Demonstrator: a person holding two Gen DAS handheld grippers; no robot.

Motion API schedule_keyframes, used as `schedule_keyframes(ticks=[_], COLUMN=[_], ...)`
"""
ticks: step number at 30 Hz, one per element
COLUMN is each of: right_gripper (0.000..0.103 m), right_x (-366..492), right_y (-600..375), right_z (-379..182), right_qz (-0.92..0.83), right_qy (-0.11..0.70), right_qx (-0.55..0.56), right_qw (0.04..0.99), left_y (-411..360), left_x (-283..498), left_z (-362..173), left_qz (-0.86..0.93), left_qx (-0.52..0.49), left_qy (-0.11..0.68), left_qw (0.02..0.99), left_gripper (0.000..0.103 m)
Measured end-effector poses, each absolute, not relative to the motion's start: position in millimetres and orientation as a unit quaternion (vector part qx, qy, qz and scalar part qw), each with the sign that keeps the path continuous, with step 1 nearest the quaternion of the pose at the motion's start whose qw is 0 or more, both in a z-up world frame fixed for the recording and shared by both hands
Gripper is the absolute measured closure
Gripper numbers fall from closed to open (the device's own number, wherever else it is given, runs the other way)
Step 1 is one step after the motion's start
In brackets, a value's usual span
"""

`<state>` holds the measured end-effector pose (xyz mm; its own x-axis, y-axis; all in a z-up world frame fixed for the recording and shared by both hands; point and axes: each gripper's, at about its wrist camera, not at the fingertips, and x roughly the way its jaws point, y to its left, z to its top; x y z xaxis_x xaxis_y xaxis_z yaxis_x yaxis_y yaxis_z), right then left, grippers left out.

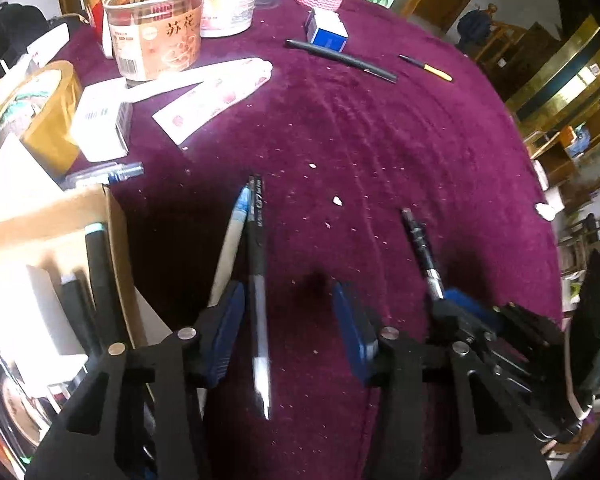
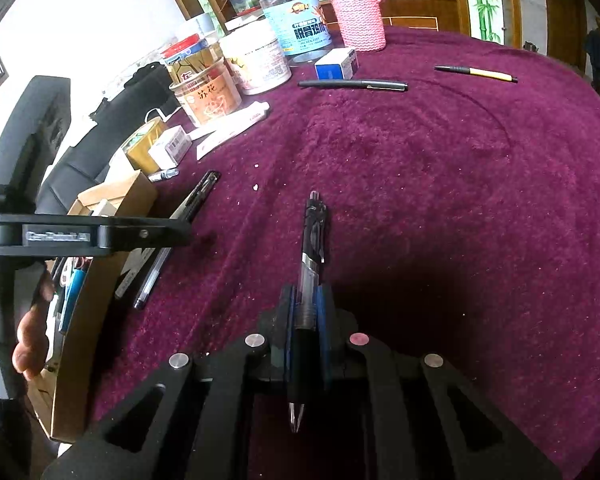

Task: Organize rigid objects
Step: 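Carry both clear pens into the cardboard tray and open both tools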

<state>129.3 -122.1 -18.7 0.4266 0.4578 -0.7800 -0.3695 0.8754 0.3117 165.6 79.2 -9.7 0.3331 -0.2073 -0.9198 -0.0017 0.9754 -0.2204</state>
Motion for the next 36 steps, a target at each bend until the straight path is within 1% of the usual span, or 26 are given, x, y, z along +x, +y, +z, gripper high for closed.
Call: schedule_keyframes(ticks=[2, 4, 5, 6, 7, 12, 16, 17, 18, 21, 25, 29, 33, 36], right_gripper=[0.094, 0.094, 0.094, 0.094, 0.094, 0.094, 0.094, 0.094, 0.094, 0.094, 0.093, 0.093, 0.093, 0.094], right_x=[129, 129, 129, 130, 130, 129, 130, 130, 130, 129, 129, 127, 124, 121], right_y=[-122, -122, -122, -123, -122, -122, -122, -122, -122, -122, -122, -118, -114, -115], right_z=[-19, -19, -19, -19, -19, -19, -19, -19, -19, -19, -20, -20, -19, -16], right_qz=[0.246, 0.246, 0.246, 0.246, 0.246, 0.245, 0.245, 0.245, 0.245, 0.245, 0.246, 0.245, 0.24, 0.262], right_qy=[0.476, 0.476, 0.476, 0.476, 0.476, 0.475, 0.475, 0.475, 0.475, 0.474, 0.473, 0.468, 0.465, 0.458], right_qx=[0.046, 0.046, 0.047, 0.047, 0.047, 0.046, 0.046, 0.046, 0.046, 0.044, 0.04, 0.028, 0.014, 0.034], right_qw=[0.843, 0.843, 0.843, 0.843, 0.843, 0.844, 0.844, 0.844, 0.844, 0.845, 0.845, 0.849, 0.852, 0.849], left_y=[77, 76, 77, 77, 79, 83, 73, 69, 67, 69, 66, 66, 72, 83], left_x=[166, 167, 165, 164, 164, 159, 155, 153, 153, 151, 133, 111, 83, 62], left_z=[-11, -13, -14, -15, -16, -13, -13, -14, -14, -12, 1, 11, 28, 37], left_qz=[-0.055, -0.036, -0.028, -0.021, -0.018, -0.027, -0.022, -0.02, -0.021, -0.033, -0.046, -0.072, -0.085, -0.096], left_qx=[-0.076, -0.053, -0.043, -0.035, -0.032, -0.043, -0.01, 0.004, 0.006, -0.021, -0.031, -0.07, -0.108, -0.145], left_qy=[0.574, 0.574, 0.572, 0.571, 0.572, 0.576, 0.579, 0.576, 0.576, 0.577, 0.561, 0.554, 0.526, 0.51], left_qw=[0.814, 0.816, 0.818, 0.82, 0.82, 0.816, 0.815, 0.817, 0.817, 0.816, 0.826, 0.826, 0.839, 0.842], left_gripper=[0.062, 0.077, 0.08, 0.086, 0.088, 0.088, 0.088, 0.091, 0.097, 0.097, 0.097, 0.097, 0.097, 0.097])
